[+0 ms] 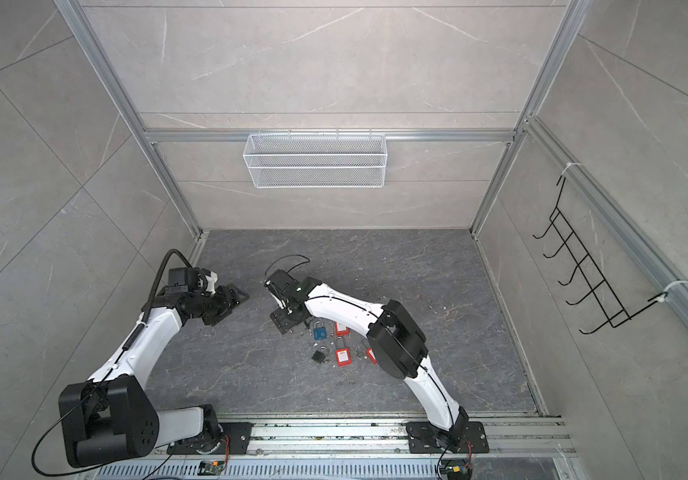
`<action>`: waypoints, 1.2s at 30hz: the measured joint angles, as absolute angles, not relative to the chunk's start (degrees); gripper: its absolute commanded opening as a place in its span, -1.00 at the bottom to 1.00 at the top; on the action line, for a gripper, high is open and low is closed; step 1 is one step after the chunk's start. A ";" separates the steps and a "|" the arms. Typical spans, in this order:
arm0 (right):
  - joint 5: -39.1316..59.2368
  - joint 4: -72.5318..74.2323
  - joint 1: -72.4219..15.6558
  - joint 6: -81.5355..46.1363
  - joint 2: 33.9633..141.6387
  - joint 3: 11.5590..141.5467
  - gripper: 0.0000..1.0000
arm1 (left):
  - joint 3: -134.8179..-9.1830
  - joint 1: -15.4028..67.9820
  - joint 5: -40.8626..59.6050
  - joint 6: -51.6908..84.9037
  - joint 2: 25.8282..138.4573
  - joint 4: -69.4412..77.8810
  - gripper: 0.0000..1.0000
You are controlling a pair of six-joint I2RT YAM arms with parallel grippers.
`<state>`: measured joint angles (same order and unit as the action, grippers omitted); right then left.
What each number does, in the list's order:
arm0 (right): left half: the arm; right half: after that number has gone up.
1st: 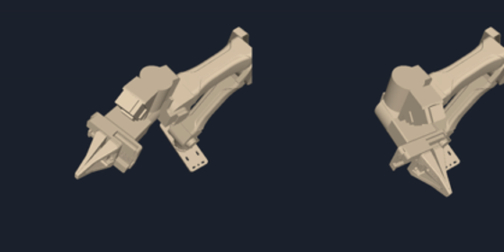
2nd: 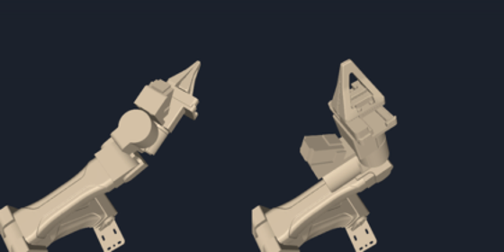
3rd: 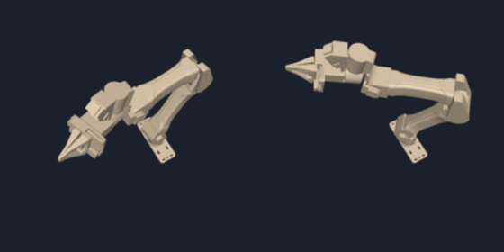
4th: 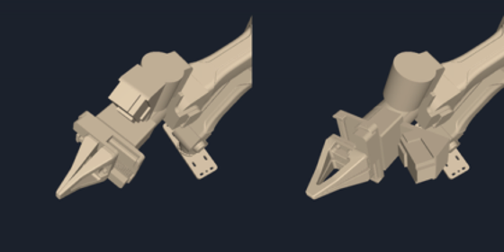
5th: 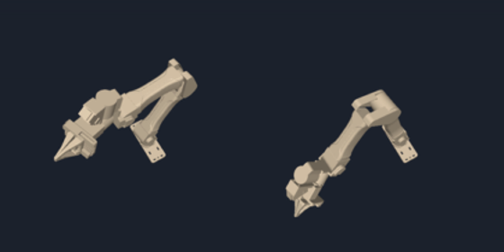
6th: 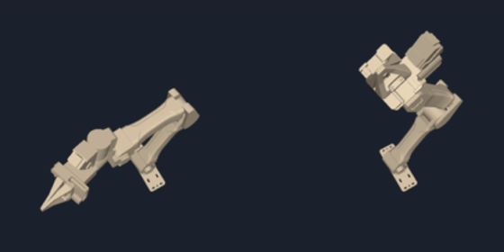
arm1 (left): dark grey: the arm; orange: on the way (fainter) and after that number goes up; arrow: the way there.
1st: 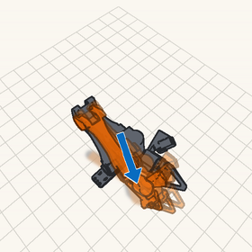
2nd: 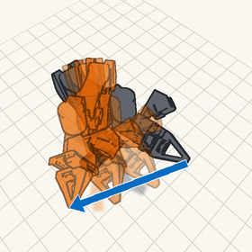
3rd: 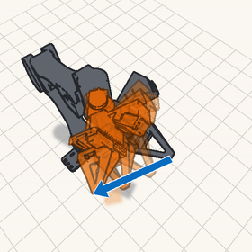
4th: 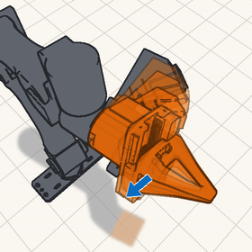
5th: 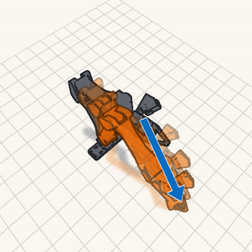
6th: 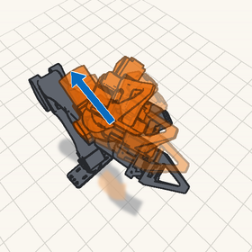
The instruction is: Lock with the key
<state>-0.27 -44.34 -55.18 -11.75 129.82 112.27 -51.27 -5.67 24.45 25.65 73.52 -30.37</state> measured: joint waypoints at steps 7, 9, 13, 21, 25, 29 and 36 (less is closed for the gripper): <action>-1.08 -51.09 -55.68 -11.70 138.02 121.71 0.45 | -49.63 -5.80 24.64 23.90 70.85 -30.28 0.57; -1.06 -52.73 -55.64 -11.68 140.35 125.03 0.41 | -49.36 -5.80 24.64 23.55 70.57 -30.15 0.57; -1.04 -55.18 -55.64 -11.29 144.07 130.82 0.36 | -48.80 -5.80 24.64 23.35 70.54 -30.00 0.57; -1.32 -60.38 -55.66 -10.39 150.93 141.01 0.03 | -48.05 -5.85 24.64 22.98 70.52 -29.91 0.56; -1.26 -61.84 -55.66 -10.26 151.15 141.97 -0.21 | -48.03 -5.85 24.64 22.70 70.41 -29.91 0.56; -1.48 -62.35 -55.68 -9.28 151.04 141.95 -0.31 | -48.01 -5.85 24.73 22.17 69.78 -29.91 0.54; -3.11 -59.96 -55.66 -2.39 139.17 126.19 -0.40 | -46.76 -5.89 26.44 19.51 68.12 -28.23 0.49</action>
